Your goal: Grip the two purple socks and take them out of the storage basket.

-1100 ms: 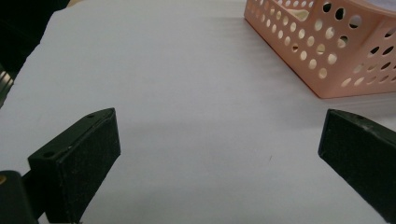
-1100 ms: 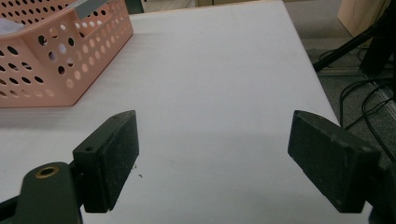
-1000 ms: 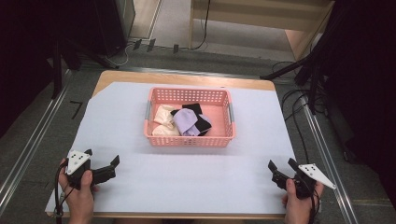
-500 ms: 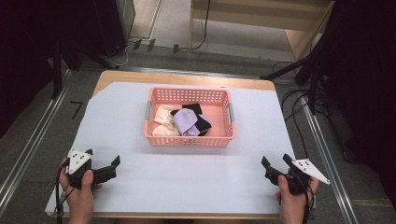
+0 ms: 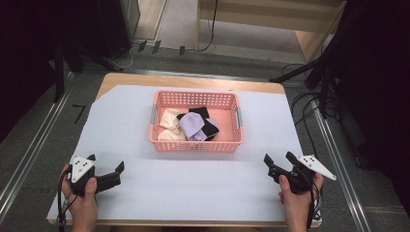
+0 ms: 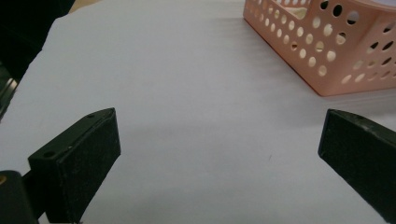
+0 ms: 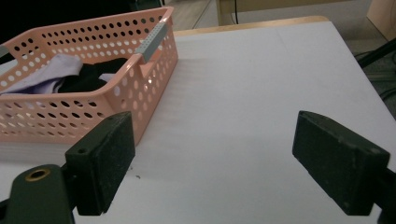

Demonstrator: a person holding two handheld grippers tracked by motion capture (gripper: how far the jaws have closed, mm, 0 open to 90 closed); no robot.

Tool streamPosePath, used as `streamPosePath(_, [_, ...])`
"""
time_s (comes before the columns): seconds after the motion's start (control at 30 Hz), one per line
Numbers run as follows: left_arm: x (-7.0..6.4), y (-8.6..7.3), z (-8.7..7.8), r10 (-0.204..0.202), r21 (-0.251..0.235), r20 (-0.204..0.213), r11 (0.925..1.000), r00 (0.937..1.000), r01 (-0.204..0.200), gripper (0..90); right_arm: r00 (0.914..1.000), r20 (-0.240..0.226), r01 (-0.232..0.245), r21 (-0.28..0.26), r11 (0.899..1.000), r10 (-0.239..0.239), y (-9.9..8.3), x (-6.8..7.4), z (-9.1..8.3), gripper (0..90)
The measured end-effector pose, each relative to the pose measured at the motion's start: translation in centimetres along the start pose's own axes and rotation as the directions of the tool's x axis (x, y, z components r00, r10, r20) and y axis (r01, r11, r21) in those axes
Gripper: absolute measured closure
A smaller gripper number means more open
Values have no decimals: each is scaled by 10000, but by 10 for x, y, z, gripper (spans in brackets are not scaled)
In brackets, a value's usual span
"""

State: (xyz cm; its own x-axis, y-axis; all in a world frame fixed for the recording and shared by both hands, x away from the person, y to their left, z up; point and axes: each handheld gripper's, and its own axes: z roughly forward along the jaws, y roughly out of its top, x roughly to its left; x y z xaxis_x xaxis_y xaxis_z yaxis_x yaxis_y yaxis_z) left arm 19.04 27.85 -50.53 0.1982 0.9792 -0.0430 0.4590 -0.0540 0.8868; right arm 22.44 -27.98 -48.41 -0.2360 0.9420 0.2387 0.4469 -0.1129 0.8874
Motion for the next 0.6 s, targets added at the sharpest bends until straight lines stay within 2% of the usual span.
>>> streamPosePath(0.03, [-1, 0, 0, 107, 37, -82, 9999, 9999, -107, 9, 9999, -47, 142, -82, 9999, -142, 1, 1, 1, 134])
streamPosePath(0.07, [-1, 0, 0, 125, 38, -127, 9999, 9998, -124, 11, 10000, -76, -7, -25, 10000, 7, 1, 4, 3, 133])
streamPosePath(0.23, [-1, 0, 0, 73, -17, -213, 10000, 9997, -73, 11, 9998, -193, 14, -29, 10000, -14, 6, 9, 9, 133])
streamPosePath(0.4, [-1, 0, -1, 16, -49, -113, 10000, 9999, -17, 11, 9997, -185, 126, -74, 9999, -127, 11, 15, 12, 132])
streamPosePath(0.53, [-1, 0, 0, 50, -20, -121, 10000, 9999, -51, 16, 9999, -81, 125, 136, 9998, -124, 16, 21, 19, 130])
streamPosePath(0.57, [-1, 0, 0, 37, -19, -117, 10000, 9999, -37, 118, 9998, -16, 200, 165, 9997, -199, 18, 25, 22, 131])
streamPosePath(0.6, [-1, 0, 0, 50, 29, -129, 10000, 9999, -50, 169, 9998, -61, 205, 133, 9997, -204, 19, 27, 22, 130])
